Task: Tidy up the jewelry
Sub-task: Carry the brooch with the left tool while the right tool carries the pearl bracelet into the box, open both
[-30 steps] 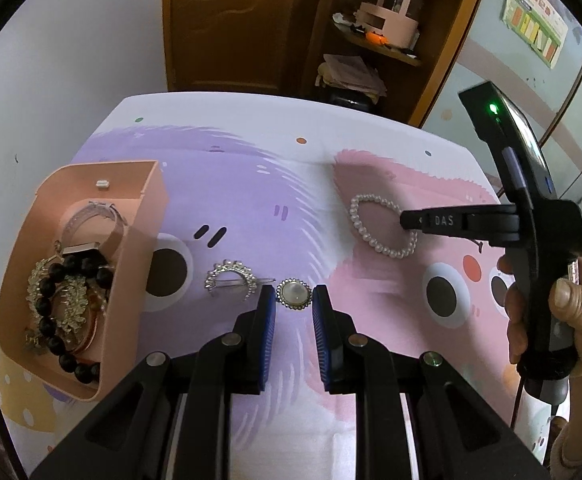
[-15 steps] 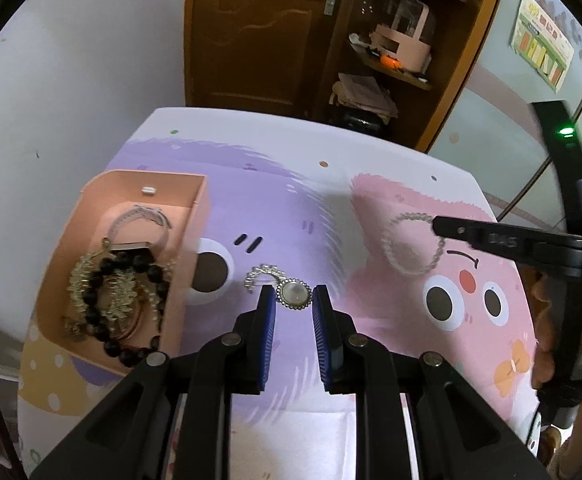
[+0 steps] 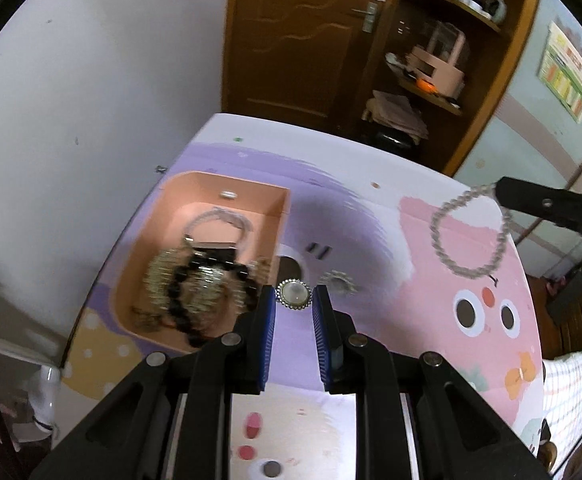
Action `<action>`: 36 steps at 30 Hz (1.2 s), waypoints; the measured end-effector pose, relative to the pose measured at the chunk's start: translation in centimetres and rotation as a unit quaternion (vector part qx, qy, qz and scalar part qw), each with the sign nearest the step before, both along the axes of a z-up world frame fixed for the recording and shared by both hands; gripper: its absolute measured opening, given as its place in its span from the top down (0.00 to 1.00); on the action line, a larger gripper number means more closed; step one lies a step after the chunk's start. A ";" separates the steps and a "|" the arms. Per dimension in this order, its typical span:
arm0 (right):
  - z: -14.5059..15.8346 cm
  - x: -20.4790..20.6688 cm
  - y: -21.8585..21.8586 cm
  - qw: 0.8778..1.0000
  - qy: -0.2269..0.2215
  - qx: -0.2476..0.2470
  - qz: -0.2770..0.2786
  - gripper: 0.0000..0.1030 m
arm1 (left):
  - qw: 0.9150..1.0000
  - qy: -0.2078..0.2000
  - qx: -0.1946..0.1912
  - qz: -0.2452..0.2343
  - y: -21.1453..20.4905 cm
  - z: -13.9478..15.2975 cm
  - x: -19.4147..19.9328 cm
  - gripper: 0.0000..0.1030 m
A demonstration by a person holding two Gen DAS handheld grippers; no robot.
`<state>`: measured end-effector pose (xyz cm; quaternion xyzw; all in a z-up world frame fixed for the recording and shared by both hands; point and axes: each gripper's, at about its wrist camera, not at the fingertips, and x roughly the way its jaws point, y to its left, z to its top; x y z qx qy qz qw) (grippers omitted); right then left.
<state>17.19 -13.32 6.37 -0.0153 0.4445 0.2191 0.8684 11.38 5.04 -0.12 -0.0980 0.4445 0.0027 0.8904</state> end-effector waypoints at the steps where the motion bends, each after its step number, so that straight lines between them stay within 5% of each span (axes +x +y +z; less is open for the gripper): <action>1: 0.5 -0.1 0.9 1.000 -0.003 0.003 0.009 0.93 | 1.000 0.000 0.002 0.007 0.7 0.1 0.1 0.84; 14: 2.2 0.1 11.2 0.993 0.001 0.029 0.117 0.93 | 0.997 0.031 -0.002 0.068 8.1 -2.4 3.0 0.84; 26: -3.0 2.9 17.5 0.982 0.056 0.049 0.171 0.93 | 0.994 0.049 -0.021 0.092 10.2 -6.1 4.5 0.84; 36: -10.1 7.7 16.7 0.982 0.123 0.052 0.132 0.92 | 0.994 0.040 -0.030 0.100 10.7 -7.3 3.5 0.84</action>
